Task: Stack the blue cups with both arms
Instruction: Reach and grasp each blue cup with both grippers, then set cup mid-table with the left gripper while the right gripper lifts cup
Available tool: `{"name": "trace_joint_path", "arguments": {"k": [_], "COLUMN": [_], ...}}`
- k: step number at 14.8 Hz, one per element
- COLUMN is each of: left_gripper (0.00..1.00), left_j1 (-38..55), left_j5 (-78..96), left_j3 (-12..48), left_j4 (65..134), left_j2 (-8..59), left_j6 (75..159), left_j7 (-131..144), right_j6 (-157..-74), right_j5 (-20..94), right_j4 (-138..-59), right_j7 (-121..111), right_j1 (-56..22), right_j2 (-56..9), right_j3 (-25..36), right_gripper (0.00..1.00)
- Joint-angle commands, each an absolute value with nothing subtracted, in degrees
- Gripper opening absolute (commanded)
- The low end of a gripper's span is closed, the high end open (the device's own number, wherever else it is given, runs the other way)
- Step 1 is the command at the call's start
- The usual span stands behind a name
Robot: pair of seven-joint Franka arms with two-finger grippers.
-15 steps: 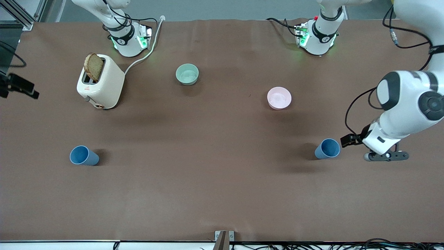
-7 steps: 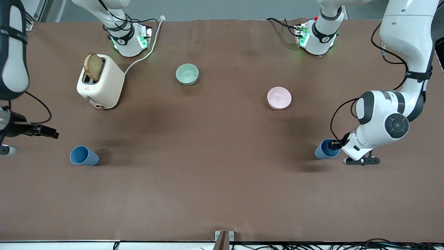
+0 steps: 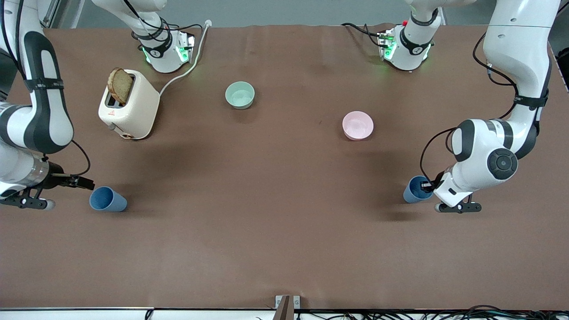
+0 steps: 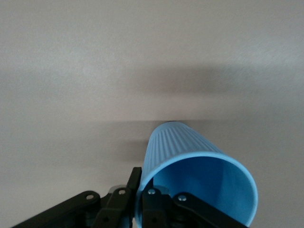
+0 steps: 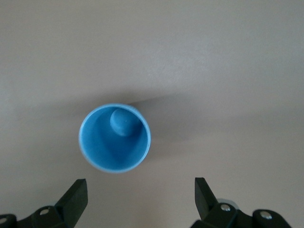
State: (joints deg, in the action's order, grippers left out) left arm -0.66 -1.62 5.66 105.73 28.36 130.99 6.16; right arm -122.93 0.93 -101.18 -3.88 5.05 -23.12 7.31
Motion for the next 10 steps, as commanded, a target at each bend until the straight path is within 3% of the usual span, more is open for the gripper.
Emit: {"name": "trace_joint_path", "arguments": {"k": [1,5,8,9,10], "left_gripper": [0.00,0.00,0.00,0.00,0.00], "left_j1": [1.75,9.28,19.57,21.86,24.06], "left_j5": [-1.93,-2.54,-2.64,-2.64,-2.64], "left_j3": [8.77,16.60,16.52,16.61,16.52], "left_j4": [105.03,98.01,94.93,94.14,93.17], "left_j2": [25.06,25.31,28.90,30.22,31.89], "left_j6": [129.39,121.91,121.99,122.43,122.87], "left_j7": [14.11,36.05,49.71,52.53,54.99], "right_j6": [-126.20,-127.87,-131.74,-131.75,-131.84], "right_j5": [0.88,2.36,6.23,6.94,7.20], "right_j4": [-101.08,-98.09,-98.09,-98.09,-98.00], "right_j7": [-4.22,-4.74,-8.69,-9.75,-10.54], "right_j1": [4.83,4.66,4.66,4.66,4.57], "right_j2": [-26.00,-31.01,-33.30,-33.48,-33.83], "right_j3": [7.47,7.38,7.47,7.47,7.47], "right_gripper": [1.00,0.99,0.89,0.73,0.44]}}
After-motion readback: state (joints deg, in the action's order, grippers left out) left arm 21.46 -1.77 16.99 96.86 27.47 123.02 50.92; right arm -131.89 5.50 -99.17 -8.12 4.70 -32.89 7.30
